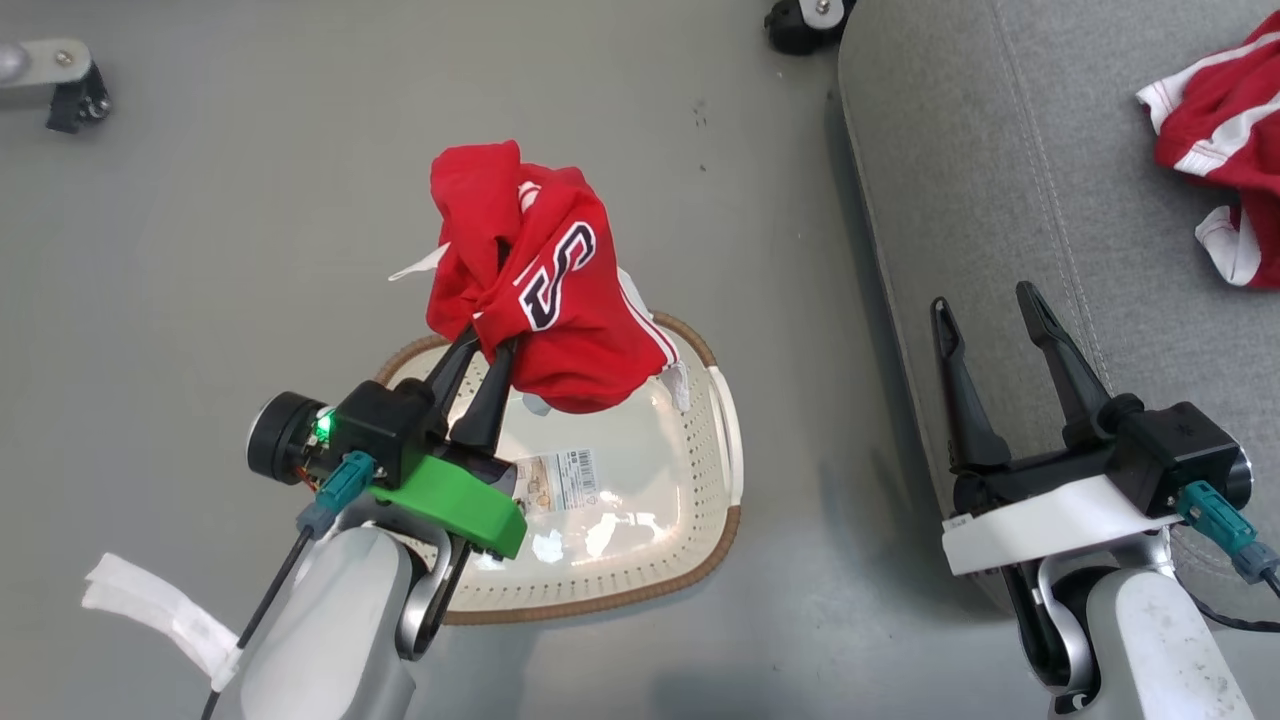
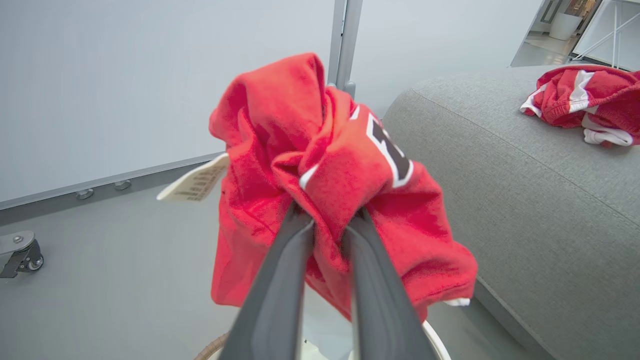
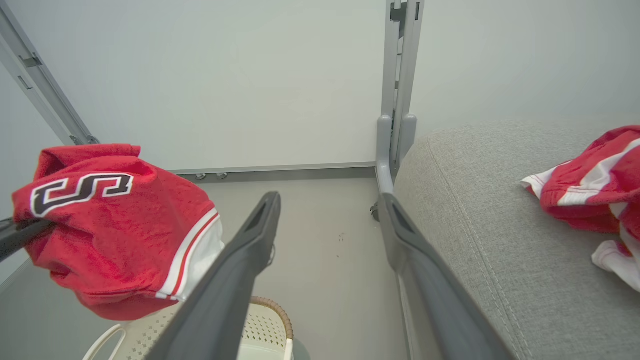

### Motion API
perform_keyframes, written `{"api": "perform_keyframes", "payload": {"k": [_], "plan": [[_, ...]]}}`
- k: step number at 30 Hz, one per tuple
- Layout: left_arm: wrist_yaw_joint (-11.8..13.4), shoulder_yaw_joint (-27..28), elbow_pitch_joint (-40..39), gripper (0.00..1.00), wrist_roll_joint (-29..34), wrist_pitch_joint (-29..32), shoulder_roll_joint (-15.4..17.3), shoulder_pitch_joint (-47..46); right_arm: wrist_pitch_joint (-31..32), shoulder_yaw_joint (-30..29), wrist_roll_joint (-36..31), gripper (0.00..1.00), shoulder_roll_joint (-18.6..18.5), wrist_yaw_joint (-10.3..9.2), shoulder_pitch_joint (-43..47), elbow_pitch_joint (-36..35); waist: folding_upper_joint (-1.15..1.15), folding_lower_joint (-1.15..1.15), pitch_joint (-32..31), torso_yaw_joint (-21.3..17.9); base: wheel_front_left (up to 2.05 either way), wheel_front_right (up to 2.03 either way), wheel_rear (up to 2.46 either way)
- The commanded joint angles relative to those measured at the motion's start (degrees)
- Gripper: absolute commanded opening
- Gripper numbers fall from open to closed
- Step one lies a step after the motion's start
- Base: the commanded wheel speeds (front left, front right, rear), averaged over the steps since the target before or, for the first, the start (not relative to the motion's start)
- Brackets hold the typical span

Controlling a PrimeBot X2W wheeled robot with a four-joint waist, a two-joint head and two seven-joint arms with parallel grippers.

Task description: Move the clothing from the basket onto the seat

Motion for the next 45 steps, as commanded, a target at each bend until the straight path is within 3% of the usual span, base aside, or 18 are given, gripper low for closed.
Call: {"api": "perform_keyframes", "payload": {"k": [1, 13, 24, 45], "plan": [[-0.1, 1.2, -1.7, 0.00, 1.1, -0.2, -0.3, 1.6, 0.6, -0.2, -0.4, 1.00, -0.2, -0.02, 1.2, -0.5, 0.00, 0.01, -3.9, 2.7, 0.00, 0.00, 0.00], [-0.9, 6.6, -15.3, 0.00, 4.4, -0.2, -2.3, 7.9, 4.1, -0.7, -1.2, 1.00, -0.2, -0.02, 6.1, -2.2, 0.00, 0.01, -12.0, 5.0, 0.00, 0.00, 0.00], [-1.1, 5.8, -24.4, 0.00, 6.0, -0.2, -3.2, 15.1, 6.6, 0.1, -0.6, 1.00, -0.2, -0.02, 10.9, -3.4, 0.00, 0.01, -18.7, 4.8, 0.00, 0.00, 0.00], [-0.6, 3.4, -27.5, 0.00, 6.0, -0.2, -4.0, 22.1, 8.8, 0.5, 0.3, 1.00, -0.2, -0.02, 16.1, -4.8, 0.00, 0.01, -23.6, 3.7, 0.00, 0.00, 0.00]]}}
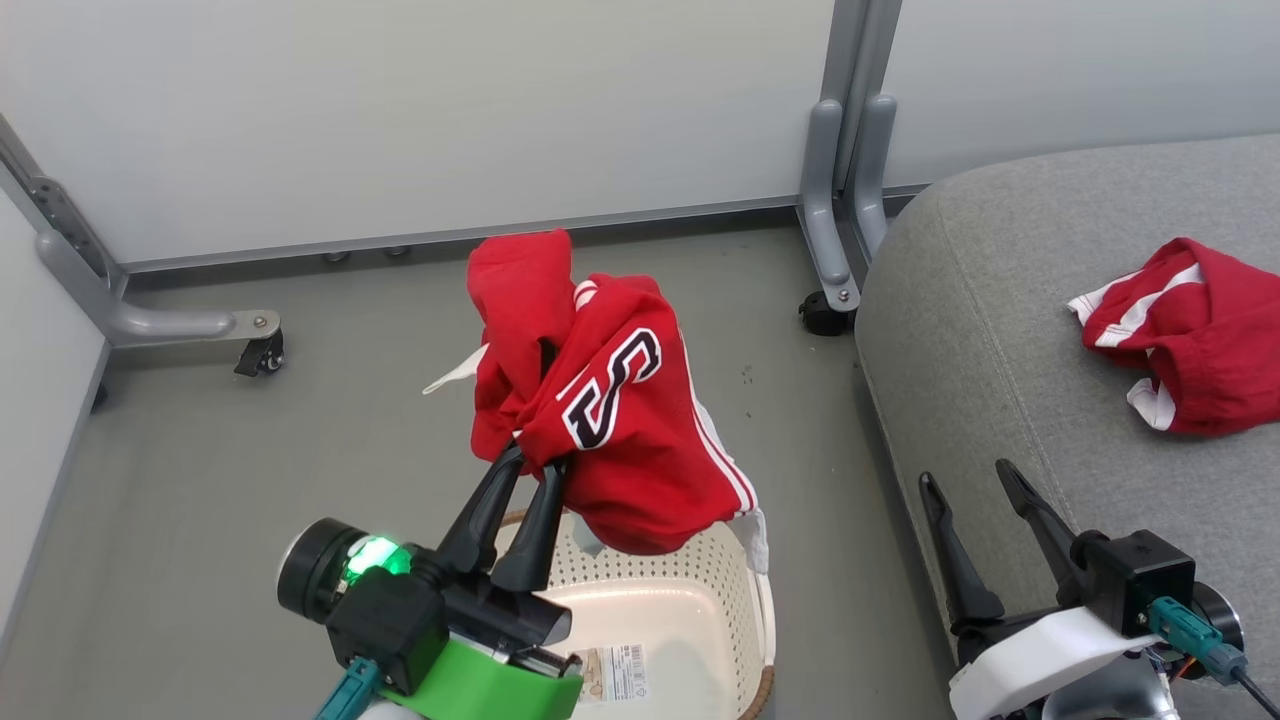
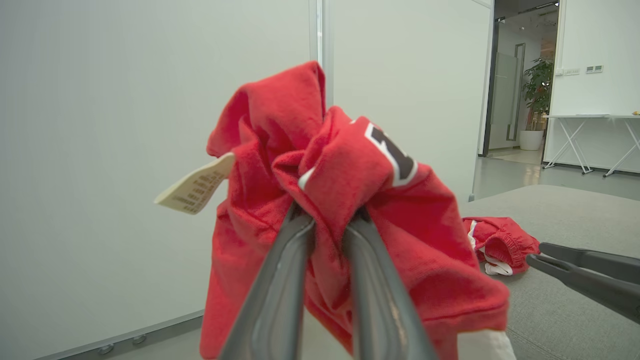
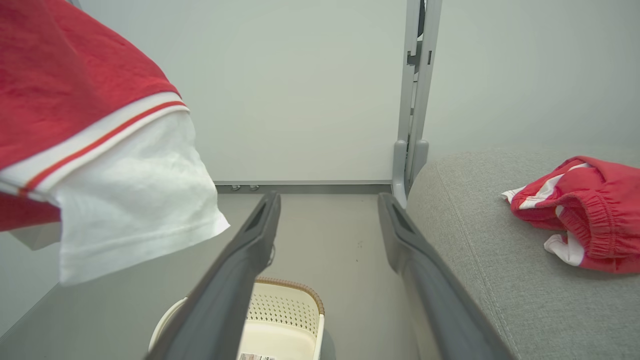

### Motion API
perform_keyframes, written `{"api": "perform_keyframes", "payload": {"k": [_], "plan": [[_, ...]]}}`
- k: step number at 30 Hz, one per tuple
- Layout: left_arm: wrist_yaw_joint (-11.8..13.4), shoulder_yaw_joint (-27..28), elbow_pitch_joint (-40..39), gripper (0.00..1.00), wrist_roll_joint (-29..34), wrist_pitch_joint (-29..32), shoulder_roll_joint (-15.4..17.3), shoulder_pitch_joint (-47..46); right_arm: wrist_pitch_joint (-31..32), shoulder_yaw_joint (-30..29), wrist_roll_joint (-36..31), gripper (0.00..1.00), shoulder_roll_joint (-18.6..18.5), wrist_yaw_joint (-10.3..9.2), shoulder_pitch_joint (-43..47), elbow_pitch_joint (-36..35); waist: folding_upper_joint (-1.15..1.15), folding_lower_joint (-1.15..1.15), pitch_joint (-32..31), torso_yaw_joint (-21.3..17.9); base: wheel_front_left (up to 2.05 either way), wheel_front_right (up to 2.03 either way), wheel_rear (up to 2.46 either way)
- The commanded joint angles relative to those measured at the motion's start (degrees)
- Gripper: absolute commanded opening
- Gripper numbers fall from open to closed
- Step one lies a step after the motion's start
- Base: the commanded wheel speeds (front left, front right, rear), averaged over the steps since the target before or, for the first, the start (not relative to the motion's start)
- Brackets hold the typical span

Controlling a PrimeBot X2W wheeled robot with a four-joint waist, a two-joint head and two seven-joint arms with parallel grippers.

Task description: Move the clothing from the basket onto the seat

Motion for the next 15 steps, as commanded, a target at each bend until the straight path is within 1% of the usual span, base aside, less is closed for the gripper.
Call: {"api": "perform_keyframes", "payload": {"k": [1, 10, 15], "plan": [[0.4, 0.2, -0.4, 0.00, 0.1, -0.2, 0.0, 0.9, -0.1, 0.0, 0.4, 1.00, -0.2, -0.02, 0.8, -0.3, 0.00, 0.01, 0.0, 0.0, 0.00, 0.00, 0.00], [0.4, 0.6, 0.0, 0.00, 0.0, -0.2, 0.1, 0.7, 0.3, 0.8, 0.6, 1.00, -0.2, -0.02, 0.2, -0.2, 0.00, 0.01, -0.1, -0.1, 0.00, 0.00, 0.00], [0.3, 0.6, 0.2, 0.00, 0.1, -0.2, 0.1, 0.6, 0.4, 4.9, 1.2, 1.00, -0.2, -0.02, -1.9, -0.6, 0.00, 0.01, 0.0, -0.1, 0.00, 0.00, 0.00]]}}
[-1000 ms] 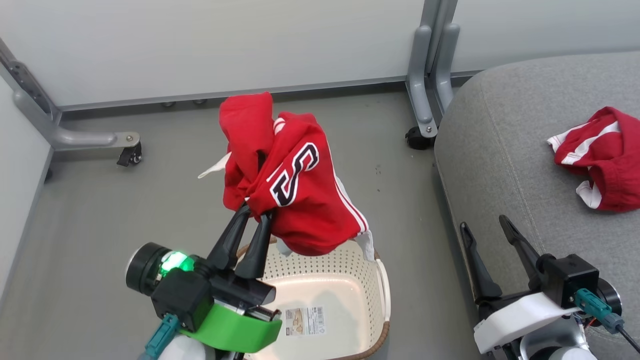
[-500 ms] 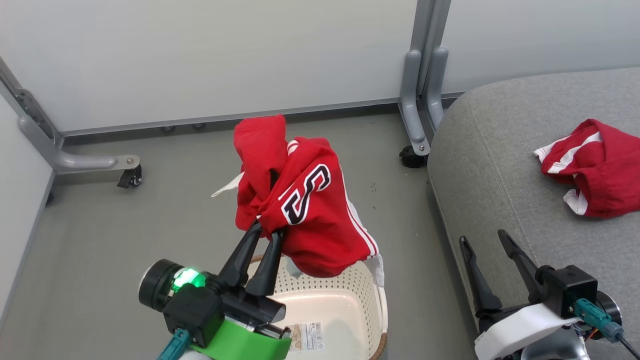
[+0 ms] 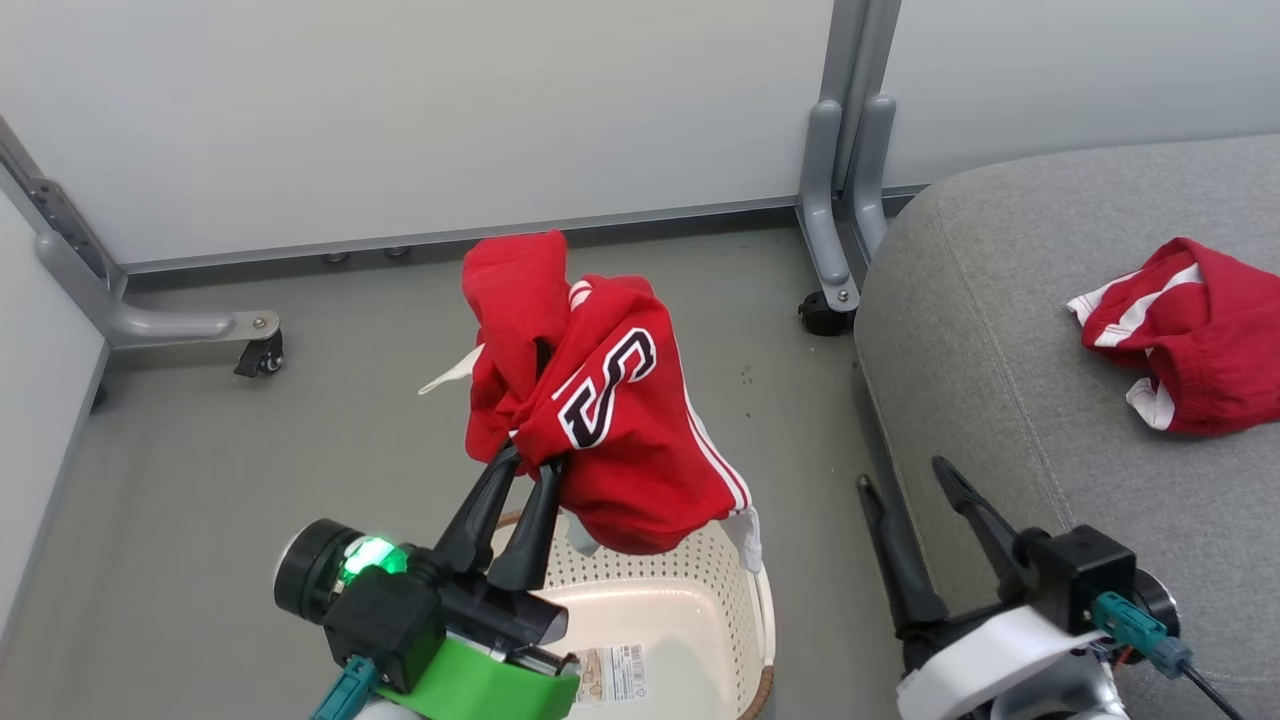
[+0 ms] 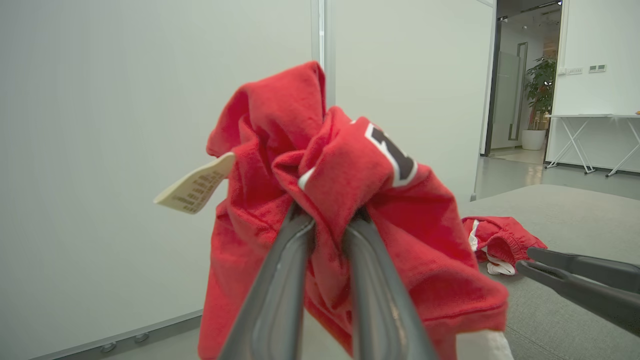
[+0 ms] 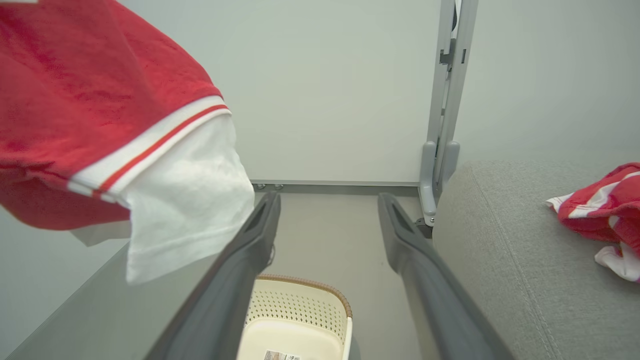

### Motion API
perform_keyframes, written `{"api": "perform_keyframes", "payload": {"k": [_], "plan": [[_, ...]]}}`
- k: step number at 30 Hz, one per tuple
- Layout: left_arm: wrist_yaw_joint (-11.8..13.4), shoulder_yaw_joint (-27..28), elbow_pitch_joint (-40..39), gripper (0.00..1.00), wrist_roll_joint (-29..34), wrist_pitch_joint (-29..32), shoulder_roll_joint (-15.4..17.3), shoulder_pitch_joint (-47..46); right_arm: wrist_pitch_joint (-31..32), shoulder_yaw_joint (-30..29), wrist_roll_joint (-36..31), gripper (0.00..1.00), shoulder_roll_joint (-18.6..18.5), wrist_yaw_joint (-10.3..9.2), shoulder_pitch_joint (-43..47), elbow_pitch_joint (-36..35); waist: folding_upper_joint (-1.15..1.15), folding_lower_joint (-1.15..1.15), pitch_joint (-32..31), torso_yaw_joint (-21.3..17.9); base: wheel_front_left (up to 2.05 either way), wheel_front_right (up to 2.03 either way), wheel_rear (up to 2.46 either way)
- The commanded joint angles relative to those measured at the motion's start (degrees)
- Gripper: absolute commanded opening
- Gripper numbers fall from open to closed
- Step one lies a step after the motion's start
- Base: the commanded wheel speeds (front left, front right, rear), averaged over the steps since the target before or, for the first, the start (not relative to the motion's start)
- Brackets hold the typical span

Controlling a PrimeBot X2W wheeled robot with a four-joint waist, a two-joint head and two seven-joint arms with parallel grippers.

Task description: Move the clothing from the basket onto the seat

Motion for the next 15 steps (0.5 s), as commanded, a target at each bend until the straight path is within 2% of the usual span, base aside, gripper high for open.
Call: {"api": "perform_keyframes", "payload": {"k": [1, 9, 15], "plan": [[0.3, 0.3, 0.0, 0.00, 0.2, -0.2, 0.2, 0.5, -0.1, 1.7, 0.7, 1.00, -0.1, -0.02, -1.7, -0.5, 0.00, 0.00, 0.1, -0.1, 0.00, 0.00, 0.00], [0.2, 0.0, 0.9, 0.00, 0.2, -0.2, 0.3, -0.2, 0.8, 14.9, 3.7, 1.00, -0.2, -0.01, -7.0, -0.4, 0.00, 0.00, 0.2, 0.1, 0.00, 0.00, 0.00], [0.2, -0.3, 1.1, 0.00, 0.1, -0.2, 0.3, -0.7, 1.5, 22.1, 6.2, 1.00, -0.5, -0.01, -9.9, 1.7, 0.00, 0.00, 0.3, 0.7, 0.00, 0.00, 0.00]]}}
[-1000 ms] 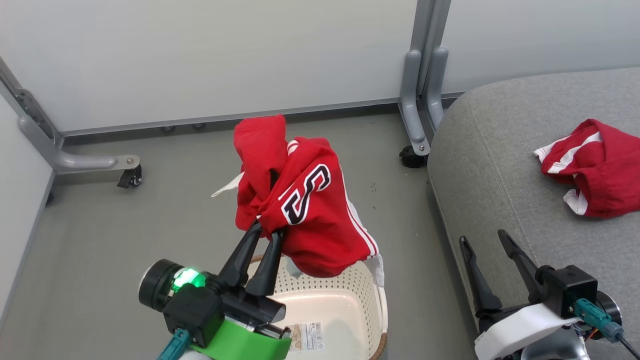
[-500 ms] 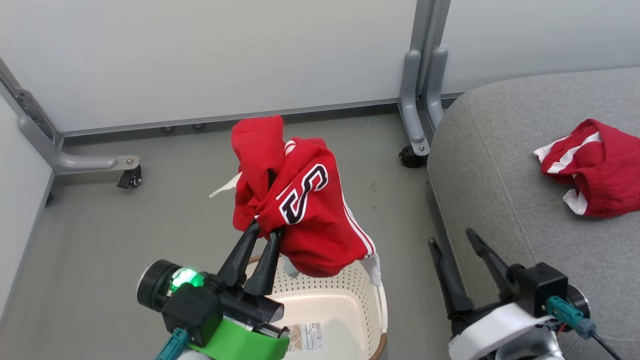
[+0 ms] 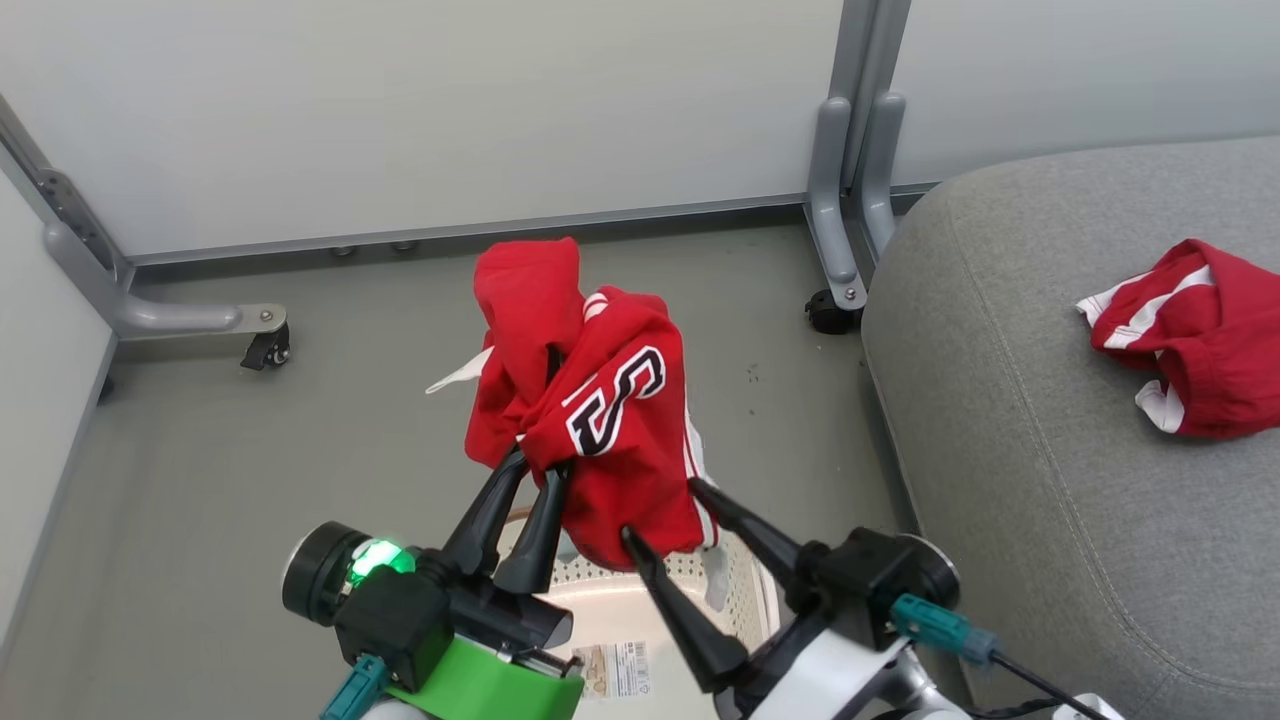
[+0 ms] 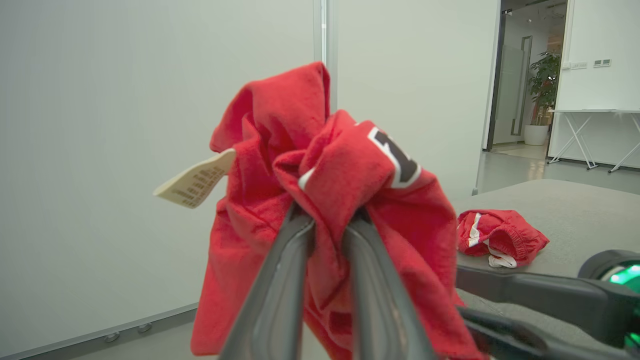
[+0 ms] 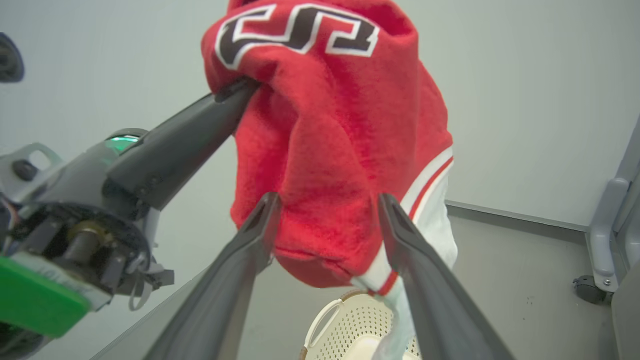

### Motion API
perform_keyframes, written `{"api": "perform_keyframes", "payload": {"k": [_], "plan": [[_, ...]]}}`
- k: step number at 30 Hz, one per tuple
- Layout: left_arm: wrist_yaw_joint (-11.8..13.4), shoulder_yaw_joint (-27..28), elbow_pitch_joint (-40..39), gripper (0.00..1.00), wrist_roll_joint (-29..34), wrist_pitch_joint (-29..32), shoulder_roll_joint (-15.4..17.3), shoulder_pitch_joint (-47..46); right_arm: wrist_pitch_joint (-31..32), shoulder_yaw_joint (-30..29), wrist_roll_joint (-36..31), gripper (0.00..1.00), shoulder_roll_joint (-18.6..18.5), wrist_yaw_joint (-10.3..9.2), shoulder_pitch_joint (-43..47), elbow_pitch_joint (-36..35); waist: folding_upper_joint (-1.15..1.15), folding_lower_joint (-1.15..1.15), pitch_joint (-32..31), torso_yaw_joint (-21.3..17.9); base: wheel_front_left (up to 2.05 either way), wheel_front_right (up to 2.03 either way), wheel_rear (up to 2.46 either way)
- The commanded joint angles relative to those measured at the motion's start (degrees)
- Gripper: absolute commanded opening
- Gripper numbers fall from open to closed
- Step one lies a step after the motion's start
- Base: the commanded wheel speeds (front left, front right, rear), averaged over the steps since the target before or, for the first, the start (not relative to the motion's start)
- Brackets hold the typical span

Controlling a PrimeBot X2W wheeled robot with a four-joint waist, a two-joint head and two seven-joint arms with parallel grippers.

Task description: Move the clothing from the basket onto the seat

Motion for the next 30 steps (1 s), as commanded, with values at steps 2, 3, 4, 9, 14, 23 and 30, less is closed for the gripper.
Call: {"api": "perform_keyframes", "payload": {"k": [2, 3, 4, 9, 14, 23, 30], "plan": [[0.1, -0.1, 0.1, 0.00, 0.1, -0.2, 0.3, -0.8, -0.1, 1.5, 1.1, 1.00, -0.3, 0.00, -1.5, 1.0, 0.00, 0.00, 0.1, 0.3, 0.00, 0.00, 0.00], [0.1, -0.2, 0.1, 0.00, 0.1, -0.2, 0.3, -0.9, -0.2, 2.0, 1.4, 1.00, -0.3, 0.00, -1.9, 1.3, 0.00, 0.00, 0.1, 0.3, 0.00, 0.00, 0.00], [0.1, -0.3, 0.1, 0.00, 0.0, -0.2, 0.3, -1.0, -0.4, 2.7, 1.9, 1.00, -0.3, 0.00, -2.6, 1.8, 0.00, 0.00, 0.2, 0.4, 0.00, 0.00, 0.00], [0.0, -0.6, 0.2, 0.00, -0.1, -0.2, 0.4, -1.3, -1.3, 4.4, 2.5, 1.00, -0.2, 0.00, -6.1, 4.8, 0.00, 0.00, 0.3, 0.5, 0.00, 0.00, 0.00], [-0.1, -1.1, 0.3, 0.00, -0.3, -0.2, 0.4, -1.4, -2.4, 5.8, 3.3, 1.00, 0.0, 0.00, -9.6, 8.2, 0.00, 0.00, 0.4, 0.8, 0.00, 0.00, 0.00], [-0.2, -1.6, 0.2, 0.00, -0.7, -0.2, 0.7, -1.7, -4.5, 8.0, 5.9, 0.00, 0.1, 0.00, -14.0, 12.7, 0.00, 0.00, 0.6, 1.6, 0.00, 0.00, 0.00], [-0.2, -1.6, 0.3, 0.00, -0.9, -0.2, 0.7, -1.7, -5.7, 8.8, 6.9, 0.00, 0.1, 0.00, -15.2, 14.1, 0.00, 0.00, 0.6, 1.7, 0.00, 0.00, 0.00]]}}
